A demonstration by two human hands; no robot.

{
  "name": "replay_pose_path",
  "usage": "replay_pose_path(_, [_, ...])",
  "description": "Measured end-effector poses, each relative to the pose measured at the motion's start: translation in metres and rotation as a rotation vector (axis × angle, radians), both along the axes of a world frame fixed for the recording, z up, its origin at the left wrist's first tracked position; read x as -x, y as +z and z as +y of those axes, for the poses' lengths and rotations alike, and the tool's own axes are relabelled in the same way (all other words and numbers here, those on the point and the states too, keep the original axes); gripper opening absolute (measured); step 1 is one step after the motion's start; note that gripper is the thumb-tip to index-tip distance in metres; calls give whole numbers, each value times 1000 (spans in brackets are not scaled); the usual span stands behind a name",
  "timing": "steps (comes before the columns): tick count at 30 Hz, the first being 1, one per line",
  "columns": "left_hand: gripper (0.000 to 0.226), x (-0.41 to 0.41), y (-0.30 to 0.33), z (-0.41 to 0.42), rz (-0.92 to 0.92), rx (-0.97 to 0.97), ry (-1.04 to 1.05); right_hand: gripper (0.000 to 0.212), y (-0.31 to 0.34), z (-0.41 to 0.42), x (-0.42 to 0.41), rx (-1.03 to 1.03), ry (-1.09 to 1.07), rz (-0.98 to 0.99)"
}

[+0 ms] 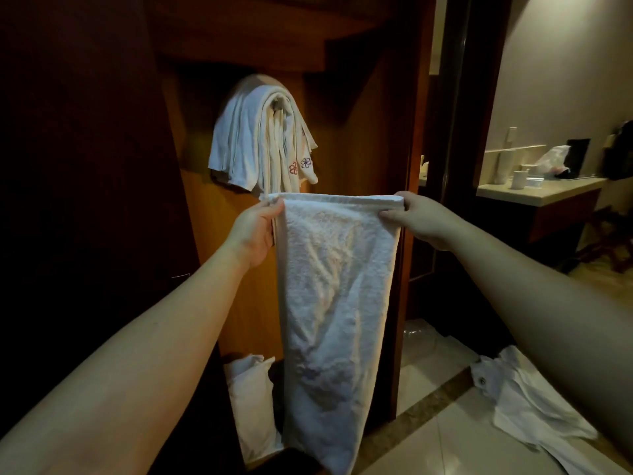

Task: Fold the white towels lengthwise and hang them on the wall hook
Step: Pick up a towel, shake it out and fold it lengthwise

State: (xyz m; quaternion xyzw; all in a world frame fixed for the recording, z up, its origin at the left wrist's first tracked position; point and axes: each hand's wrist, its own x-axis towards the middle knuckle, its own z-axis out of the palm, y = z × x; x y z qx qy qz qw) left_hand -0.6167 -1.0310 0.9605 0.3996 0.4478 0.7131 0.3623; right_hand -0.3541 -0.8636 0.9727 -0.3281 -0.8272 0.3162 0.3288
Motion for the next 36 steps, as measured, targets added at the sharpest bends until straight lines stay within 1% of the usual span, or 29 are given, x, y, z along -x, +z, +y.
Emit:
replay_pose_path(2, [26, -2, 1, -1, -10, -22, 21, 18, -9, -6, 5, 91, 52, 102])
replay_pose_path(3, [23, -2, 1, -1, -8, -29, 27, 24, -14, -9, 8, 142, 57, 153])
replay_pose_path(4, [21, -4, 0, -1, 0, -31, 33, 32, -20, -12, 12, 142, 33, 182])
replay_pose_path(5, [19, -5, -1, -1, 17, -22, 43, 36, -26, -16, 14, 88, -24, 178])
replay_pose_path(7, [16, -6, -8, 0, 81, 18, 75, 29, -40, -21, 16, -49, -158, 146])
replay_pose_path(8, [16, -7, -14, 2, 110, 43, 91, 25, -48, -24, 18, -79, -196, 140])
replay_pose_path(9, [16, -8, -22, 3, 123, 70, 106, 23, -56, -27, 18, -67, -208, 152])
replay_pose_path(11, [16, -9, -41, 6, 106, 127, 130, 21, -76, -30, 19, 12, -194, 186])
replay_pose_path(15, [15, -12, -76, 9, 62, 195, 148, 30, -108, -37, 16, 189, -150, 248])
replay_pose_path(18, [17, -19, -93, 9, 94, 224, 161, 27, -126, -42, 15, 290, -152, 278])
replay_pose_path(21, [21, -33, -112, 8, 116, 276, 227, 30, -144, -53, 13, 418, -189, 296])
replay_pose_path(24, [20, -56, -137, 4, 121, 334, 340, 27, -164, -68, 12, 485, -256, 295])
replay_pose_path(28, [29, -81, -164, -5, 125, 343, 355, 28, -188, -90, 17, 634, -301, 373])
replay_pose_path(31, [23, -94, -172, -12, 182, 343, 358, 30, -194, -106, 24, 670, -311, 400])
replay_pose_path(33, [25, -103, -173, -15, 199, 341, 345, 33, -193, -116, 29, 665, -303, 413])
replay_pose_path(36, [27, -116, -173, -20, 217, 302, 287, 30, -187, -127, 36, 691, -260, 464])
